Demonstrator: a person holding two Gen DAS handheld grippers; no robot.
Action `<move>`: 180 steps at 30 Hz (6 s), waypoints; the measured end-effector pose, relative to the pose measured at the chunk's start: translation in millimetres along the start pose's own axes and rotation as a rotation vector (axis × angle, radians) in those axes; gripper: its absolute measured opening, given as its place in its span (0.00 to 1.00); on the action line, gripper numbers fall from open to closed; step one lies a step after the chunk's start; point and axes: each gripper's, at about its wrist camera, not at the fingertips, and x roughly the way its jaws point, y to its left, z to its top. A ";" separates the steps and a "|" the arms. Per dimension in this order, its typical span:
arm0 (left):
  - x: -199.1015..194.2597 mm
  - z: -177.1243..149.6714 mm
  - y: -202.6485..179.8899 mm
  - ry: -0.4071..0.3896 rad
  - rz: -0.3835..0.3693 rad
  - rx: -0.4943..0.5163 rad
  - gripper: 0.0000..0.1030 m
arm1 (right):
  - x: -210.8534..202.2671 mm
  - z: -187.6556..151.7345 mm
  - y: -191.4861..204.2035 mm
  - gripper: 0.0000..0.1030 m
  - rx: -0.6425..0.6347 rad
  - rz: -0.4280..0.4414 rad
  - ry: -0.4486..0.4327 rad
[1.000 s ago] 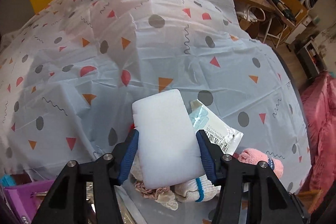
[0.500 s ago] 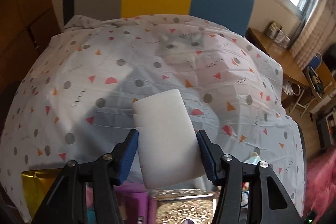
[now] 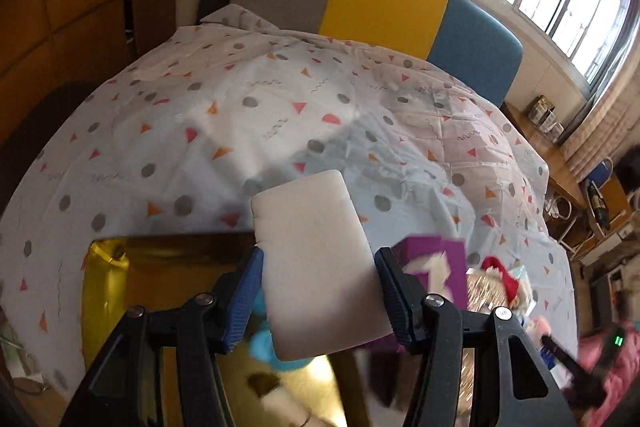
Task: Organize soft objects
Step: 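Release the sponge into the tray with the left tool while the right tool grasps the scrunchie, then carry the scrunchie with white mesh pad into the tray and open the right tool, then grasp the red sock with the left tool while the right tool returns to the pile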
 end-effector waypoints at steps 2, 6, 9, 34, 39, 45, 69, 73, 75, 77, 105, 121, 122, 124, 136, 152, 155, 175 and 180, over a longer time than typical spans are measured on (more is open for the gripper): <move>-6.7 -17.5 14.1 0.002 -0.008 0.002 0.57 | 6.3 4.3 16.4 0.33 -0.061 0.005 0.011; -16.9 -46.7 47.4 0.027 -0.043 -0.061 0.57 | 29.9 15.5 51.6 0.33 -0.191 -0.012 0.057; -29.7 -66.9 65.3 0.009 -0.015 -0.071 0.57 | 53.1 23.8 70.7 0.33 -0.261 -0.029 0.098; 47.3 -55.8 98.4 0.070 0.055 -0.116 0.62 | 126.3 16.4 82.6 0.29 -0.285 -0.100 0.270; 55.2 -48.9 89.9 0.069 0.083 -0.101 0.78 | 122.9 12.0 81.9 0.29 -0.279 -0.109 0.244; 32.6 -75.2 85.0 0.028 0.091 -0.082 0.78 | 121.2 11.3 84.5 0.28 -0.272 -0.128 0.221; -24.7 -137.6 74.7 -0.043 0.135 0.000 0.81 | 45.0 86.7 157.6 0.16 -0.352 -0.147 -0.029; -25.0 -140.3 74.8 -0.039 0.151 0.004 0.81 | 21.6 91.4 203.1 0.16 -0.416 -0.083 -0.098; -26.2 -141.9 75.4 -0.038 0.155 0.004 0.81 | 12.1 86.3 231.6 0.16 -0.465 -0.032 -0.121; -27.3 -143.3 78.3 -0.039 0.161 0.000 0.81 | 3.6 76.1 258.3 0.16 -0.510 0.029 -0.128; -47.7 -158.9 115.1 -0.077 0.256 -0.045 0.81 | 93.9 -187.7 346.3 0.29 -0.806 0.249 0.413; -59.1 -153.3 82.2 -0.116 0.261 0.041 0.81 | 11.4 -136.2 303.8 0.34 -0.816 0.256 0.121; -58.8 -153.5 80.3 -0.114 0.259 0.046 0.81 | 6.2 -130.8 299.5 0.34 -0.808 0.251 0.100; -57.9 -153.7 75.4 -0.111 0.255 0.058 0.81 | -4.5 -119.8 289.9 0.34 -0.786 0.240 0.059; -52.0 -153.6 55.3 -0.094 0.248 0.106 0.81 | -46.1 -46.5 207.8 0.34 -0.549 0.121 -0.128; -69.0 -117.4 -17.5 -0.180 0.095 0.258 0.81 | -25.1 21.2 -13.0 0.36 0.022 -0.204 -0.206; -68.9 -110.2 -46.5 -0.187 0.041 0.316 0.81 | -20.6 18.4 -46.7 0.36 0.149 -0.227 -0.164; 31.1 -59.0 -298.0 0.136 -0.298 0.456 0.78 | -28.7 19.4 -62.1 0.36 0.266 -0.151 -0.168; 92.8 -59.1 -333.2 0.256 -0.218 0.411 0.77 | -30.4 20.4 -66.3 0.36 0.295 -0.118 -0.167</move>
